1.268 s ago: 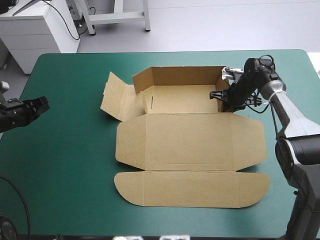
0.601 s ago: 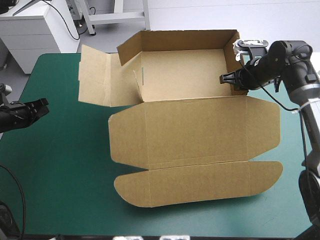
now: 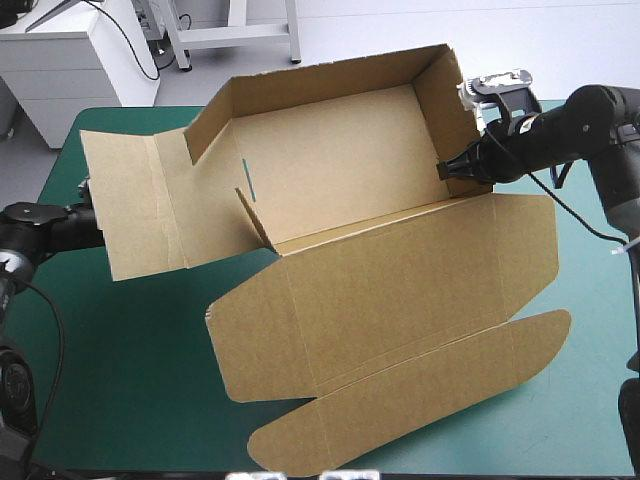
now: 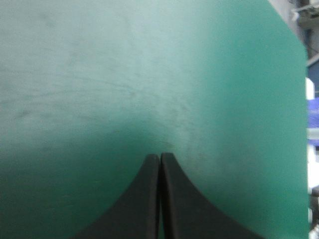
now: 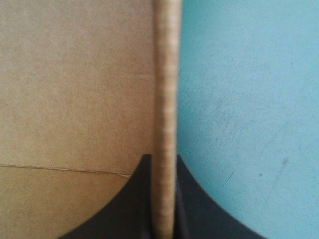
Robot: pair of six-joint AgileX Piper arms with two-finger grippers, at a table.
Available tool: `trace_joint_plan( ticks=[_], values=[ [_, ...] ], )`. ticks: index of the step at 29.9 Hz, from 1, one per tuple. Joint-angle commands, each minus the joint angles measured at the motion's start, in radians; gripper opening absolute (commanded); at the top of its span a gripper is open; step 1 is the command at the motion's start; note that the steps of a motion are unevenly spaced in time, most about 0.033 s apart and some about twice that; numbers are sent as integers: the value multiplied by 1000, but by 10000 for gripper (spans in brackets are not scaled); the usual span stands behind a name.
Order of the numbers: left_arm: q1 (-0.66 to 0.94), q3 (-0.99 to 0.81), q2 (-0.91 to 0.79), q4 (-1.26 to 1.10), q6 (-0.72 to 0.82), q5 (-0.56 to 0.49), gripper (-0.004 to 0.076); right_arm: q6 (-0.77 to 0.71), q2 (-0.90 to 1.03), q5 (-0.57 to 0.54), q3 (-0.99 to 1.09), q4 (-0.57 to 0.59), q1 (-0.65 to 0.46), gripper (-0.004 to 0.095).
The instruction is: Fold the box
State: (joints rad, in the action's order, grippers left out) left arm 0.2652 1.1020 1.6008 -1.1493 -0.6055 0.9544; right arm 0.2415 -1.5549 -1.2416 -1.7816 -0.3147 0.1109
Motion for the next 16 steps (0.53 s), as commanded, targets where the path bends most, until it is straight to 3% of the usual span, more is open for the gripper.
trace_joint_plan(
  ticks=[1, 5, 16],
  values=[
    [-94, 26, -44, -216, -13, 55, -8, 5, 17, -6, -1, -31, -2, -18],
    [-174, 26, -50, -289, -49, 113, -8, -27, -1, 34, 28, 15, -2, -18],
    [-260, 26, -144, -297, -45, 65, -9, -79, -25, 72, 50, 74, -2, -18]
  ],
)
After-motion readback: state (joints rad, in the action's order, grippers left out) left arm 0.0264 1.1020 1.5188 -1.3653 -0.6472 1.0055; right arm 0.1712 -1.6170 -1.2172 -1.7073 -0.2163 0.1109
